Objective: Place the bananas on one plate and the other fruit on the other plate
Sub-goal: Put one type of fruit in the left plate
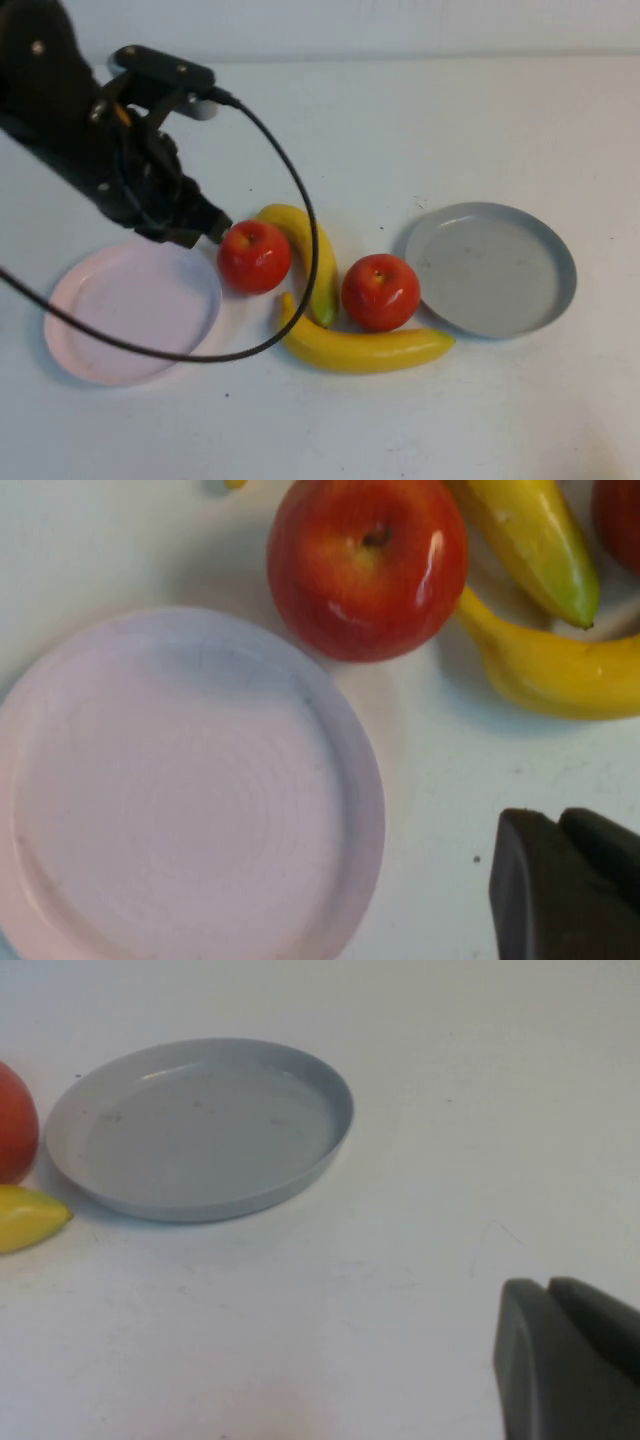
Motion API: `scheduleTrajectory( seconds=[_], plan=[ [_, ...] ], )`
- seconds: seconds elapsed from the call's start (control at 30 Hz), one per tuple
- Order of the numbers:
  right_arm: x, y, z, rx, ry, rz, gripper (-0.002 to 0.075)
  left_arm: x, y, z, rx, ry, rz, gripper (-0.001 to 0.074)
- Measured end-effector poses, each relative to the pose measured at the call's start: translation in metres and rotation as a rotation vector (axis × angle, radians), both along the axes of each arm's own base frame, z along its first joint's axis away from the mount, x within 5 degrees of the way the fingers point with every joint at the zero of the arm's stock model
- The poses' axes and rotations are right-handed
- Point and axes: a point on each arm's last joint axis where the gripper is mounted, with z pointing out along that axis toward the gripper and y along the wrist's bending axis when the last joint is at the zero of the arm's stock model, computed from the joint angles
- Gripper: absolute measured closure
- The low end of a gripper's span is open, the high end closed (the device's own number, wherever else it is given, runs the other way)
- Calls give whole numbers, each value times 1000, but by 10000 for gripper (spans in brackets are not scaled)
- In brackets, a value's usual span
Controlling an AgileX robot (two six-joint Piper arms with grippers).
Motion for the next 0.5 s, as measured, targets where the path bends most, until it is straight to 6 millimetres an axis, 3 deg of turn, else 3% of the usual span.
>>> scheduleTrajectory(
  seconds=[0.13, 0.33, 0.4, 0.5],
  plan=[
    [0, 0, 0, 0, 0, 0, 743, 25, -17, 1, 17, 11, -29, 632],
    [0, 0, 0, 0, 0, 0, 743, 56, -33, -20, 60, 66, -139, 186],
    [0, 0, 0, 0, 0, 0, 743, 63, -37, -33, 75, 91, -159, 108],
    [0, 0, 0, 0, 0, 0, 743, 73, -41, -50, 87, 110, -168, 68]
  ],
)
